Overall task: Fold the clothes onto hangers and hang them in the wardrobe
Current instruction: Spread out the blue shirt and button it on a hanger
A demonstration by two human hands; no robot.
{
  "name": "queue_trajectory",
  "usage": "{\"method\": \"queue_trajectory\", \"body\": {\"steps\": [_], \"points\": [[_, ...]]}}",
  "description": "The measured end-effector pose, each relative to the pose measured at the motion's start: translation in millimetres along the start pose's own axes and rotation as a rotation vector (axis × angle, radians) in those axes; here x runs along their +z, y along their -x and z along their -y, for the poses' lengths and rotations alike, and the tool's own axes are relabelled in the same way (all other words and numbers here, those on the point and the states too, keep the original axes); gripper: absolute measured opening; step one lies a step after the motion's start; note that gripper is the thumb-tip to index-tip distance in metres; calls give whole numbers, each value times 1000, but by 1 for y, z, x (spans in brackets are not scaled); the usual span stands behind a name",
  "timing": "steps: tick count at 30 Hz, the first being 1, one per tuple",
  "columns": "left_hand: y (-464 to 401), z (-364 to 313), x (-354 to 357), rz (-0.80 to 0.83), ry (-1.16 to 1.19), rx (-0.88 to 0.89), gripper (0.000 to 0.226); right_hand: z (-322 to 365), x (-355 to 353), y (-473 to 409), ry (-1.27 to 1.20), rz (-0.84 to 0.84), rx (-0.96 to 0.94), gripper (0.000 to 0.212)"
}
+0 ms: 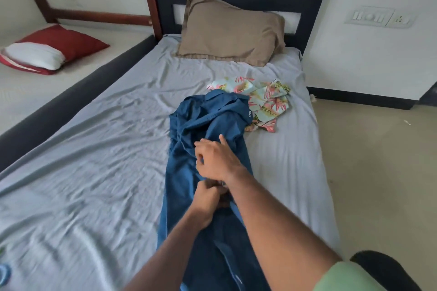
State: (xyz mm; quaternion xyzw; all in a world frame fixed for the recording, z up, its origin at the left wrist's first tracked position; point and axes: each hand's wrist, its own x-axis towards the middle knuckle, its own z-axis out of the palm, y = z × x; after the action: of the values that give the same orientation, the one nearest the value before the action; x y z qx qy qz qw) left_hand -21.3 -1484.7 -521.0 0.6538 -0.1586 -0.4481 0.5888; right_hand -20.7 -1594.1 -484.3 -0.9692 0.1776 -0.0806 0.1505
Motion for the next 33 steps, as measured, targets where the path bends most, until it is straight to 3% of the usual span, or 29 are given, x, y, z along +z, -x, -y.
{"method": "queue_trajectory", "body": {"steps": [2,4,6,8,11,16,19,22,24,28,31,33], "points": [[-7,7,-3,5,39,-40,11,-18,-10,23,-108,-279,6,7],[-12,11,-3,6,55,-54,9,-30,-23,58,-188,-393,107,10],[-10,11,-2,11,75,-61,10,-36,-32,97,-302,-222,253,14],[-11,6,-2,-2,84,-66,10,-36,-39,126,-344,122,364,27],[1,-1,1,-23,115,-89,18,-24,-46,170,-172,394,400,46],[18,-11,3,-97,201,-132,15,-3,-55,219,-78,442,385,40],[34,-14,4,-100,191,-129,12,17,-59,231,-31,345,347,24],[51,-16,3,-82,-12,-92,32,48,-58,228,32,245,271,22],[61,-14,-3,-96,-215,-50,36,72,-56,226,46,319,214,22],[77,-3,-24,-129,-475,-54,38,99,-59,223,-311,513,282,34],[87,4,-35,-77,-564,-29,47,91,-63,213,-348,377,304,11],[88,4,-40,-59,-564,-18,51,79,-67,201,-309,297,336,18]]}}
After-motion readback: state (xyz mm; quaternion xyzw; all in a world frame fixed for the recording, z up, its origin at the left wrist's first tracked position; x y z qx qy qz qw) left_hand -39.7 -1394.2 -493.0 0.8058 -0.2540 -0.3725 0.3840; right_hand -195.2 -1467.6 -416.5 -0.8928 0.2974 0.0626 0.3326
